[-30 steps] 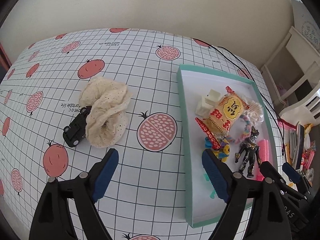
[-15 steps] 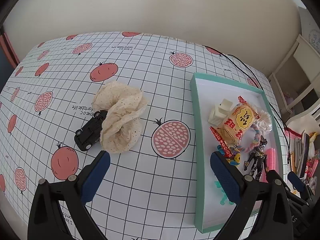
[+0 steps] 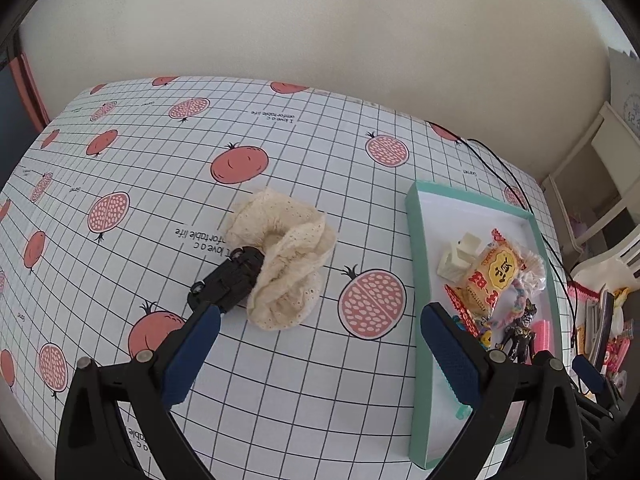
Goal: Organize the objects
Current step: 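Withdraw both tools toward the lace scrunchie and black toy car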
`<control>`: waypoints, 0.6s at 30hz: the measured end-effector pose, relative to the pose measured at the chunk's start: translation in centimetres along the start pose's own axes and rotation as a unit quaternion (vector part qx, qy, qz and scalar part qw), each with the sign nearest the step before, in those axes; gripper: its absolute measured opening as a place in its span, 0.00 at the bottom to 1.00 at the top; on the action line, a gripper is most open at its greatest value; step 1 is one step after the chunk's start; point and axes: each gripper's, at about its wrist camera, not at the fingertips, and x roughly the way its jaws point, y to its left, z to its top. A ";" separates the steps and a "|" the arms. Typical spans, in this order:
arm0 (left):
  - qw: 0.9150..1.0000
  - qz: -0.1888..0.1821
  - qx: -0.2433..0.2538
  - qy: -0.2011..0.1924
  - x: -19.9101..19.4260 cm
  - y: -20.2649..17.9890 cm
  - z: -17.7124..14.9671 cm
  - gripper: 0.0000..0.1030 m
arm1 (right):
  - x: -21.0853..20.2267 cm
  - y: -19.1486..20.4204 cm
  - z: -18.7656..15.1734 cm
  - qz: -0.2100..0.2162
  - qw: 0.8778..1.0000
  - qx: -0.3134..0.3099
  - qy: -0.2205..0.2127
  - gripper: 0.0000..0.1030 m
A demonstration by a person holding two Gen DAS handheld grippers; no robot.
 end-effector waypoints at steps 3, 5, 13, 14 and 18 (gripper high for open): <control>1.000 0.004 -0.014 -0.010 -0.5 1.8 0.6 0.97 | -0.7 2.1 0.7 0.011 1.000 -0.013 -0.009 1.00; 1.000 0.005 -0.026 -0.016 -0.8 3.3 0.9 0.97 | -1.0 3.5 1.1 0.019 1.000 -0.020 -0.014 1.00; 0.997 0.011 -0.077 -0.030 -1.6 9.4 1.9 0.97 | -1.6 9.5 1.8 0.048 0.997 -0.049 -0.023 1.00; 0.996 0.014 -0.081 -0.032 -1.7 10.2 2.0 0.97 | -1.5 10.3 1.7 0.050 0.997 -0.054 -0.022 1.00; 0.993 0.021 -0.107 -0.037 -1.8 13.3 2.2 0.97 | -1.2 13.0 1.8 0.062 0.996 -0.064 -0.017 1.00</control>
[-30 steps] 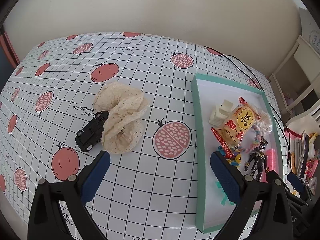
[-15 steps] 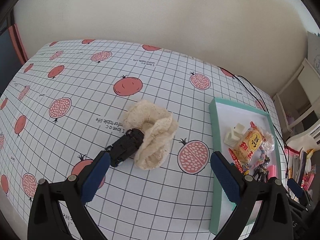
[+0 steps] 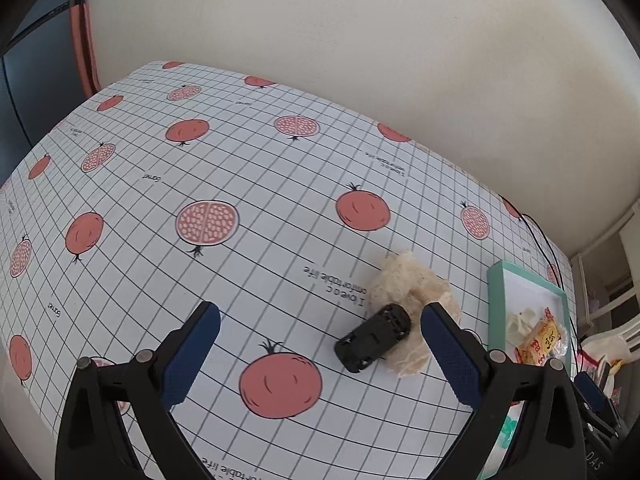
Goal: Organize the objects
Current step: 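Withdraw both tools toward the lace scrunchie and black toy car, then grasp the black toy car with the left tool while the right tool grasps the lace scrunchie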
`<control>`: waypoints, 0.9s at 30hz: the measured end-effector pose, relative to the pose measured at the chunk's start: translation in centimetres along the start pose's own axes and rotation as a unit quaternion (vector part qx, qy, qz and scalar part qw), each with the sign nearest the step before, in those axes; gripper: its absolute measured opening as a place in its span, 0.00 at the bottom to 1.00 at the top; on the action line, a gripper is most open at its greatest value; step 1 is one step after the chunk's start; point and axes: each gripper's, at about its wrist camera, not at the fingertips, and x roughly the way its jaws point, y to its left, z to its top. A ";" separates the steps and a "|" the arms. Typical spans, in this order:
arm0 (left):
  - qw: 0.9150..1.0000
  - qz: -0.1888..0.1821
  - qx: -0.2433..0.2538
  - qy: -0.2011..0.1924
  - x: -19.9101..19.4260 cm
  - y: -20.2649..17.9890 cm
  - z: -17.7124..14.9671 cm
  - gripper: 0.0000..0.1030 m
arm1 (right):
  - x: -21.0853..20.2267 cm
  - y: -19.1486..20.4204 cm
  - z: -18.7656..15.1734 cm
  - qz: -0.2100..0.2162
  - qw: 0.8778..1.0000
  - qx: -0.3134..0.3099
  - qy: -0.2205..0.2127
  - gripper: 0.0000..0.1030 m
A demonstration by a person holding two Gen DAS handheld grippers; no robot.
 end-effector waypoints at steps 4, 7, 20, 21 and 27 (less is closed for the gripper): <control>1.000 0.004 -0.019 -0.001 0.2 2.0 0.4 0.97 | 0.7 2.1 0.2 0.014 1.000 -0.006 0.004 1.00; 1.000 0.005 -0.020 0.000 0.3 2.7 0.6 0.97 | 1.3 3.3 0.3 0.022 1.000 -0.006 0.007 1.00; 0.999 -0.007 0.012 0.034 3.3 1.4 -0.3 0.97 | 4.4 4.7 1.2 0.046 0.999 0.007 0.028 1.00; 0.999 -0.008 0.018 0.038 3.6 1.1 -0.4 0.97 | 4.7 4.7 1.3 0.046 0.999 0.007 0.028 1.00; 0.997 -0.001 0.050 0.055 5.1 0.0 -1.2 0.97 | 6.8 4.9 1.3 0.052 0.998 0.014 0.041 0.99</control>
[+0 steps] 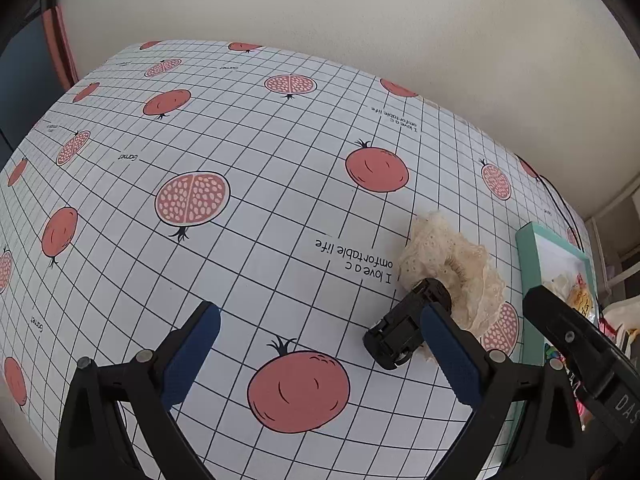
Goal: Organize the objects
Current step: 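Grasp the black toy car with the left tool while the right tool grasps the lace scrunchie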
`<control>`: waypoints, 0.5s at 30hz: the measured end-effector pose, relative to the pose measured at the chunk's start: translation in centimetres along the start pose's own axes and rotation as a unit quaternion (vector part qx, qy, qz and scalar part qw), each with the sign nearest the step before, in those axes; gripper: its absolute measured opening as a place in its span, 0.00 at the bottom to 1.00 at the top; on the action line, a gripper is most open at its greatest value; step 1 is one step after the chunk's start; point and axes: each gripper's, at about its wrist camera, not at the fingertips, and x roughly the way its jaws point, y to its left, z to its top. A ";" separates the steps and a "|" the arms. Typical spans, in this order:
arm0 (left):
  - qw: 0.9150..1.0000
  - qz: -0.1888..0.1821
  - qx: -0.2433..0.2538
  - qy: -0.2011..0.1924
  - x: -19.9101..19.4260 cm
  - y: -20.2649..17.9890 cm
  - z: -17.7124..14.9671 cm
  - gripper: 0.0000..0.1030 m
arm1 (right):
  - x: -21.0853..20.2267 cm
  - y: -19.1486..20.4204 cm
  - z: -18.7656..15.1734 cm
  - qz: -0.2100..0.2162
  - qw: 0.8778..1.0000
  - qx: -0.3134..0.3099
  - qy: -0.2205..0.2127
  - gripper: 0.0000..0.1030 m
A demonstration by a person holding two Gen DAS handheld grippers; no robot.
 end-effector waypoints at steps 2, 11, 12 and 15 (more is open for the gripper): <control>1.000 -0.010 0.008 0.004 0.5 -0.3 -0.2 0.97 | 0.6 0.0 0.0 -0.002 1.000 -0.002 0.003 0.99; 0.998 0.003 0.055 0.003 1.9 -1.7 -0.4 0.97 | 2.9 0.3 -0.1 0.010 1.000 -0.007 0.023 0.85; 0.998 0.006 0.061 0.003 2.0 -1.8 -0.4 0.97 | 3.1 0.4 -0.1 0.010 1.000 -0.010 0.025 0.84; 0.997 0.012 0.076 0.002 2.3 -2.3 -0.5 0.97 | 3.7 0.6 -0.3 0.011 0.999 -0.016 0.033 0.79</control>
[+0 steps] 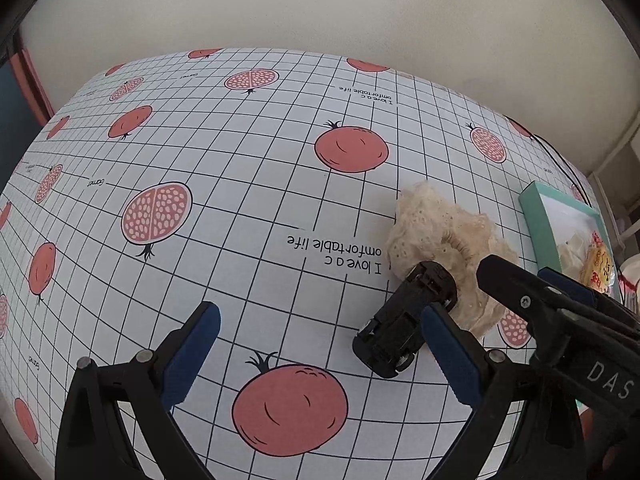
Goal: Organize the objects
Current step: 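Grasp the black toy car with the left tool while the right tool grasps the lace scrunchie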
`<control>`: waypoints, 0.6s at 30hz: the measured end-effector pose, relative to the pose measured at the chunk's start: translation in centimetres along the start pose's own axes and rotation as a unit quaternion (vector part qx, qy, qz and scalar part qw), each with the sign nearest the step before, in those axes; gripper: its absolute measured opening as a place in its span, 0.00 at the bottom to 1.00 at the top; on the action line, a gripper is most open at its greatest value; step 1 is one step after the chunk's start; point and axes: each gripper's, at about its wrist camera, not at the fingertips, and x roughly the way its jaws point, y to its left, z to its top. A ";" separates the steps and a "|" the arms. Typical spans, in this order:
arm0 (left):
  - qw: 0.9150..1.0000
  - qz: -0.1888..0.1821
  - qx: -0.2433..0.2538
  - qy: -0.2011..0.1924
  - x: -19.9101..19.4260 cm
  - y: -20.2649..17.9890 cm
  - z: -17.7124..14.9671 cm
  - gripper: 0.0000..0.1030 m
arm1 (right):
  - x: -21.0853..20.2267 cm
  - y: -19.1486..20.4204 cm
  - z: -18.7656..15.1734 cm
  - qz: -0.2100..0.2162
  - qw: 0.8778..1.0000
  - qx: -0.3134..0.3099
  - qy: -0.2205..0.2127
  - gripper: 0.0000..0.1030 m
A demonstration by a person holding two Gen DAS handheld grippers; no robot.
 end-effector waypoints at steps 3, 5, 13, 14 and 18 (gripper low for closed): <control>1.000 0.002 0.007 0.001 0.3 -0.4 -0.1 0.97 | 0.5 0.1 -0.1 0.002 1.000 -0.002 0.006 0.72; 1.000 -0.001 0.013 0.002 0.5 -0.7 -0.1 0.97 | 0.7 0.1 -0.2 0.001 1.000 -0.004 0.009 0.67; 0.999 0.001 0.045 0.001 0.8 -2.4 -0.3 0.80 | 1.1 -0.2 -0.4 0.005 1.000 -0.007 0.018 0.30; 0.999 0.001 0.047 0.001 0.8 -2.5 -0.3 0.80 | 1.1 -0.3 -0.4 0.005 1.000 -0.008 0.017 0.25; 0.998 -0.002 0.055 0.001 0.7 -3.0 -0.4 0.76 | 1.2 -0.5 -0.4 0.009 1.000 -0.007 0.021 0.13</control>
